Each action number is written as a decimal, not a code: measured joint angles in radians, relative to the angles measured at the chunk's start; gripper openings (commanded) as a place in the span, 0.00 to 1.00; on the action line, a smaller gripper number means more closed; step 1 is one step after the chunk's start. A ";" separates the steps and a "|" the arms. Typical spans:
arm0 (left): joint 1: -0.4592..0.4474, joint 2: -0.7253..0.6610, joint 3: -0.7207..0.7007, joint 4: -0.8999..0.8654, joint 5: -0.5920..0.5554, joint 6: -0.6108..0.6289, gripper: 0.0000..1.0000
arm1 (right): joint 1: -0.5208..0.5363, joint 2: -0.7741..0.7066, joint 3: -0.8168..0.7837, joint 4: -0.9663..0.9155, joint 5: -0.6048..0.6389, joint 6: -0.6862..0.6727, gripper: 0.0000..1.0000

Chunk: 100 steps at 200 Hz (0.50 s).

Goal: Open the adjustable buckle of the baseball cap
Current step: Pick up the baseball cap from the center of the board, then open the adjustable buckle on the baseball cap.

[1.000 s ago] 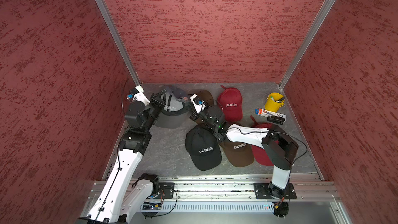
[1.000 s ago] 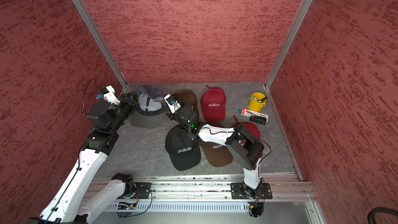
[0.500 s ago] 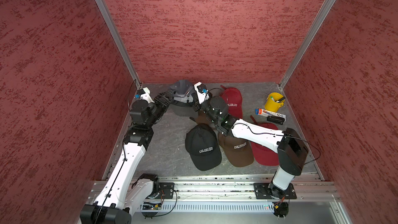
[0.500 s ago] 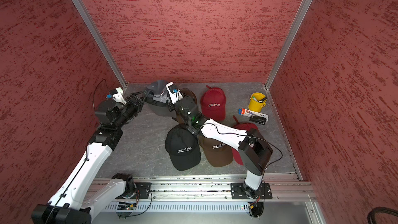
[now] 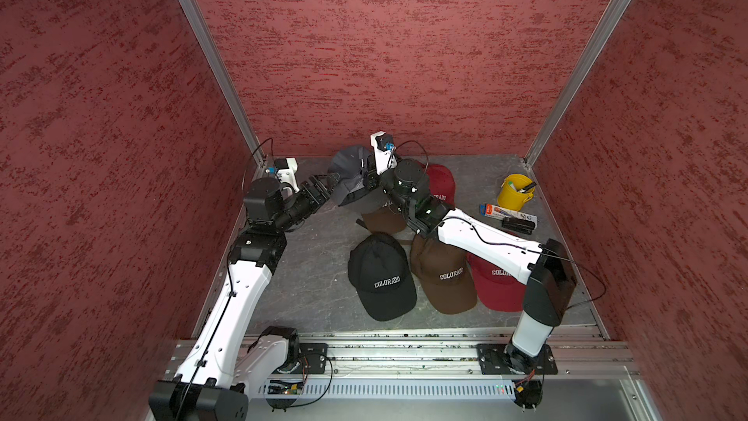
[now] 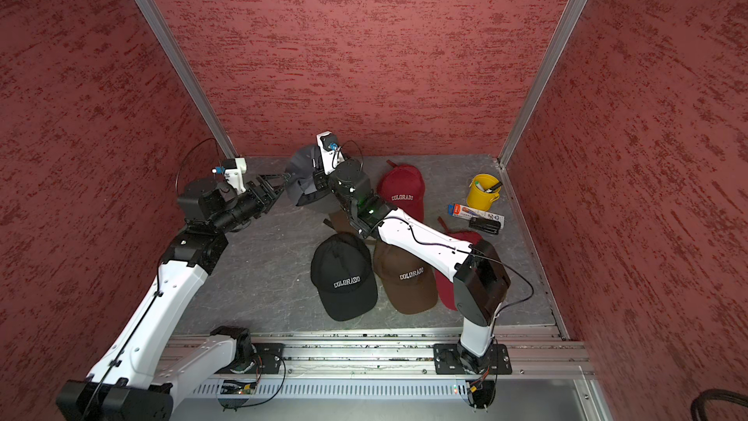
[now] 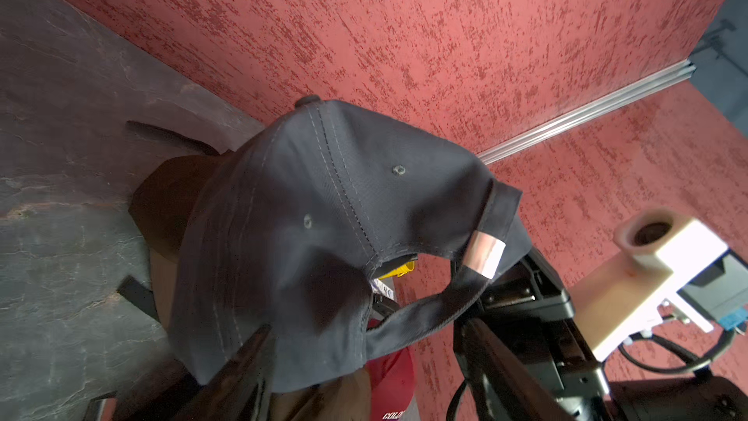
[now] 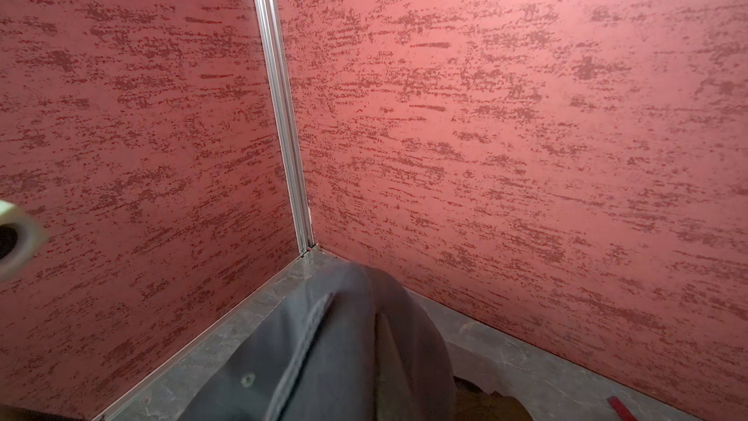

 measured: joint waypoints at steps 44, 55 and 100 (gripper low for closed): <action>-0.046 0.009 0.162 -0.104 0.005 0.143 0.61 | -0.002 0.001 0.001 -0.037 0.003 -0.017 0.00; -0.054 0.023 0.206 -0.120 0.011 0.178 0.58 | -0.002 0.001 0.000 -0.041 0.003 -0.024 0.00; -0.074 0.150 0.341 -0.145 0.050 0.270 0.52 | -0.002 -0.014 -0.049 -0.039 0.001 -0.041 0.00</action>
